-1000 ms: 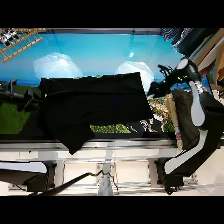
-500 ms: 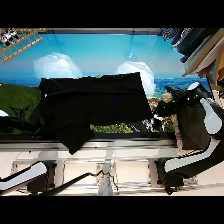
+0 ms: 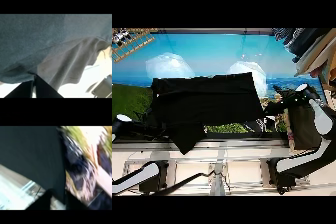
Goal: Fold the clothes and pants, and hang the long-sleeved shirts on hangers.
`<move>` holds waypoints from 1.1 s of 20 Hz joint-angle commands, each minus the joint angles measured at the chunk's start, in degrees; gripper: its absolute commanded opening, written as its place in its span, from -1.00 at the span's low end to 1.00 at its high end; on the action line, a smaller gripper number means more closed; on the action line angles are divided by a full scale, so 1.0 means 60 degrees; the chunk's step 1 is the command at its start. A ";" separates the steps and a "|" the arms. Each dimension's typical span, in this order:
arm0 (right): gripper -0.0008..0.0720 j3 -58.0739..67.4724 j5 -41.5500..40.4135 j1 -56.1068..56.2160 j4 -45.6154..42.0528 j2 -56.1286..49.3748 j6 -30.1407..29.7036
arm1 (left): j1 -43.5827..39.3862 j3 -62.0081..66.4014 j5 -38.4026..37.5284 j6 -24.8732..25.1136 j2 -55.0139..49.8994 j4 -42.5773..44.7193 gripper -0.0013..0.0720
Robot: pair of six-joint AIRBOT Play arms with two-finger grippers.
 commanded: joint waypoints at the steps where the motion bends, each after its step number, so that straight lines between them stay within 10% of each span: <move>1: -0.92 -0.0004 0.0339 0.0481 0.0466 0.0051 -0.0153 | -0.0058 -0.0015 -0.0361 0.0076 0.0025 -0.0178 -0.95; 8: -0.93 0.1355 0.0641 0.0525 0.0878 0.1275 0.0605 | 0.0958 0.2415 -0.2007 -0.0007 -0.0018 -0.3260 -0.95; 22: -0.93 0.5377 -0.4284 0.1625 0.2339 -0.2379 0.3180 | 0.0310 0.6397 0.1767 -0.0481 -0.5100 -0.9267 -0.95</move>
